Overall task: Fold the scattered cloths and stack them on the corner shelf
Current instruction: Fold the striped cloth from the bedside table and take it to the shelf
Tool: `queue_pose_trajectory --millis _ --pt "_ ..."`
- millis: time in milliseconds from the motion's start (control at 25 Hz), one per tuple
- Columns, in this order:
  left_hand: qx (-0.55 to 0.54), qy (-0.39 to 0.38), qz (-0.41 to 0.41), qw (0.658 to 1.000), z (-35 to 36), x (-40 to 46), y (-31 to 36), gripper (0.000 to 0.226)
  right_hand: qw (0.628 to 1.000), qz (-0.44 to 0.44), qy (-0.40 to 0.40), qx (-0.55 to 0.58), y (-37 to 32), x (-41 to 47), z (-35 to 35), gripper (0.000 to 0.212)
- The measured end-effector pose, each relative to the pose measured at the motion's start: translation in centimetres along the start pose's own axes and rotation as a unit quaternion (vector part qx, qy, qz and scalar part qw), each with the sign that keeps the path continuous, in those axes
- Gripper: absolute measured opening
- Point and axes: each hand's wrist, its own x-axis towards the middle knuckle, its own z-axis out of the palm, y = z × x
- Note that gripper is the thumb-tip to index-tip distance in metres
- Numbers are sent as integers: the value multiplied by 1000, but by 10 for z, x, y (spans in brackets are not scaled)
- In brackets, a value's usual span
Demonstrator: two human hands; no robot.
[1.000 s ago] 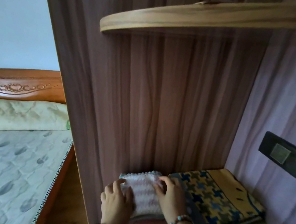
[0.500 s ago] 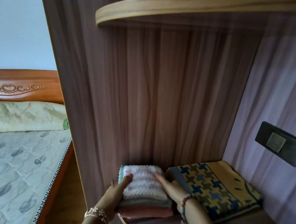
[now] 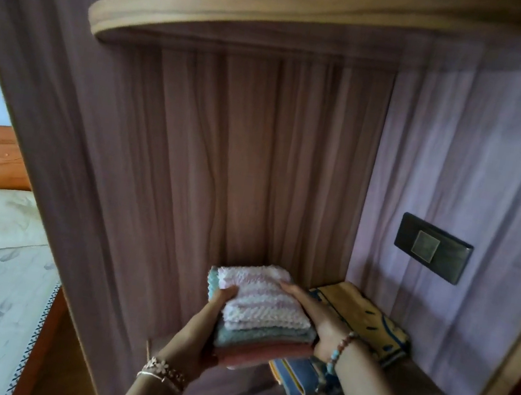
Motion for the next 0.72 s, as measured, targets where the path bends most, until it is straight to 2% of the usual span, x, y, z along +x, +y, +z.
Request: queue_pose_trajectory --millis 80,120,240,320,400,480,560,600,640,720 --pt "15 -14 -9 1000 18 25 3 67 999 -39 29 -1 -19 -9 -24 54" --pt "18 -26 -16 999 30 38 4 70 997 -62 51 0 -28 -10 -38 53" --pt "22 -32 -17 999 66 73 4 62 993 -80 90 16 -54 -12 -76 68" --pt "10 -31 -18 999 86 91 -1 64 991 -83 106 3 -65 -12 -93 67" --pt "10 -9 -17 1000 102 108 -9 67 982 -98 154 -39 -73 -10 -104 66" --pt "-3 -1 -30 1000 111 119 -20 69 972 -92 207 -56 -73 -2 -116 81" --pt "-30 4 -39 999 118 127 -29 61 973 -78 204 -78 -66 15 -133 99" --pt "-45 3 -43 998 118 131 -33 57 972 -74 210 -76 -60 33 -145 101" --pt "-52 1 -46 998 118 136 -37 54 970 -72 223 -59 -57 39 -149 97" --pt "-57 22 -46 997 116 143 -43 48 973 -80 207 61 -43 40 -141 72"
